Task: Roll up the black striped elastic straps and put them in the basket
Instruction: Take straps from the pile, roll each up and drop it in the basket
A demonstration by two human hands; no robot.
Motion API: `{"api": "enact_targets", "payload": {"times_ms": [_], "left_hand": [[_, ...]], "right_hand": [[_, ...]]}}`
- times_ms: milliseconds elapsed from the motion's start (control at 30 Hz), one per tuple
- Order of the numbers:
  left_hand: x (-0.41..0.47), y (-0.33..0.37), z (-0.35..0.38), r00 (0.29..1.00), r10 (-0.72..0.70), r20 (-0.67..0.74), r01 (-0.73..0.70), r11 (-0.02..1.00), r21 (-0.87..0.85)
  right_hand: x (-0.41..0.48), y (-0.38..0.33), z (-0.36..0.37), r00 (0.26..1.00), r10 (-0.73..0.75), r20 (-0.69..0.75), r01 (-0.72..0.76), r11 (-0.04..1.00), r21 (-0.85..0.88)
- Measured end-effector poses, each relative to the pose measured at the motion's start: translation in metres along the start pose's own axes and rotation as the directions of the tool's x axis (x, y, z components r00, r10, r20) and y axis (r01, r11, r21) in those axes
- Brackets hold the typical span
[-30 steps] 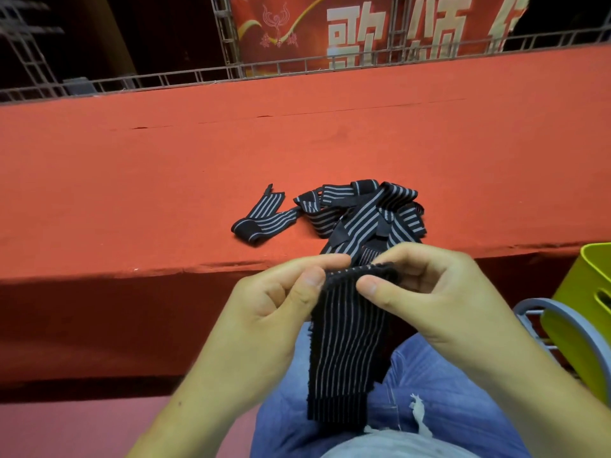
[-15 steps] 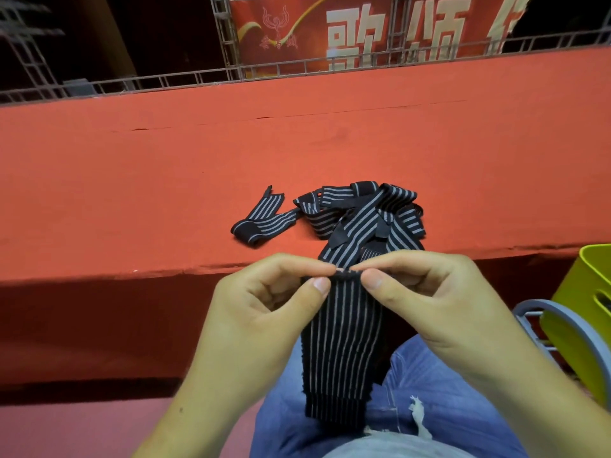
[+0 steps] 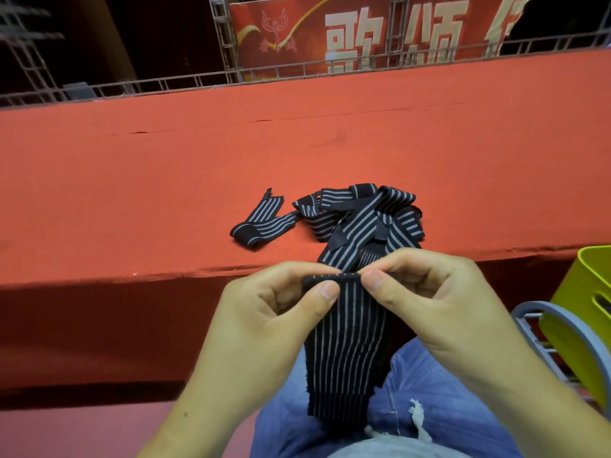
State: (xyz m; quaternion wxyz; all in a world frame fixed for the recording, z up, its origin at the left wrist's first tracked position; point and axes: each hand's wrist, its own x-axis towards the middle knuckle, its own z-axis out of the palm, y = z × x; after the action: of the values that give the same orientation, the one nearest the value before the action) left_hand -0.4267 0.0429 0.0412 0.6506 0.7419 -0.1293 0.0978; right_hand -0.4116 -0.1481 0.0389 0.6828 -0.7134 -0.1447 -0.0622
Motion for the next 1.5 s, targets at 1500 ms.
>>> {"api": "enact_targets", "payload": {"times_ms": [1500], "left_hand": [[-0.002,-0.005,-0.002,0.998,-0.058,0.003,0.058,0.997,0.045]], "right_hand": [[-0.001,0.025,-0.003,0.985,0.148,0.085,-0.149,0.989,0.002]]}}
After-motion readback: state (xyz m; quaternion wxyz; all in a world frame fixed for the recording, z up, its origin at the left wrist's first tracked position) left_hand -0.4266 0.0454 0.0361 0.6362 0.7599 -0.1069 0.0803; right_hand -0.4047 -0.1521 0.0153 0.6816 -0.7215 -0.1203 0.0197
